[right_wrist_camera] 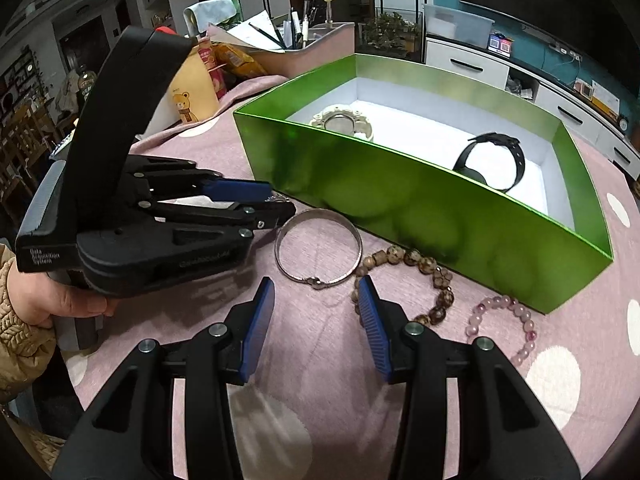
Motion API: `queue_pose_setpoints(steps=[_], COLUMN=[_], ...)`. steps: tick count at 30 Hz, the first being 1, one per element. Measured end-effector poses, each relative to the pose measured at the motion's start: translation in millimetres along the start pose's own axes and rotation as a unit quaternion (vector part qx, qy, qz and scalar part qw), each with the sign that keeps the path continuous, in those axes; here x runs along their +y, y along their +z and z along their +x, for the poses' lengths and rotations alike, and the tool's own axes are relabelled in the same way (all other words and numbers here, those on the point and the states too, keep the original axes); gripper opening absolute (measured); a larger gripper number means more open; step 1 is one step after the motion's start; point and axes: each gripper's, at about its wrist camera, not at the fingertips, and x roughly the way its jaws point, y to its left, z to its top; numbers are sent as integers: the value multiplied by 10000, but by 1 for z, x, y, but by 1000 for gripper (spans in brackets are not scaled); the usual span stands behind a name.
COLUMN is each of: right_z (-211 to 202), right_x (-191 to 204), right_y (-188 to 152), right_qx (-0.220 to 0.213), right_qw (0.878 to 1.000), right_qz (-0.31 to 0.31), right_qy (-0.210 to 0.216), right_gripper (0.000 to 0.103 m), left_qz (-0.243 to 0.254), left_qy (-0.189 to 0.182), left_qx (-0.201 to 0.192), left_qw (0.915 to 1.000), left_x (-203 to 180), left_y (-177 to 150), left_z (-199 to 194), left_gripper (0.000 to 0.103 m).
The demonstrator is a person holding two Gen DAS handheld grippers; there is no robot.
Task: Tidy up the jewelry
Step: 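Move both tools toward the silver bead ring and silver bangle on the rug, then grasp the silver bead ring with the left tool while the right tool grasps the silver bangle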
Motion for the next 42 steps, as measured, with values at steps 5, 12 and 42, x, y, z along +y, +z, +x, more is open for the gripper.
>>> queue_pose_setpoints(steps=[5, 12, 42], right_z=[6, 32, -70], right_x=[8, 29, 27], right_y=[7, 15, 15], right_qx=[30, 218, -1038], right_qw=[9998, 9976, 9945], right_qz=[-168, -652, 91], right_qy=[44, -8, -100], right_gripper=[42, 37, 2], left_qz=[-231, -888, -761], left_qy=[-159, -205, -592], left_qx=[-85, -192, -426], left_qw=[9996, 9957, 9944], left_x=[11, 48, 22], left_y=[-5, -18, -8], left_z=[-4, -24, -90], left_gripper=[21, 20, 21])
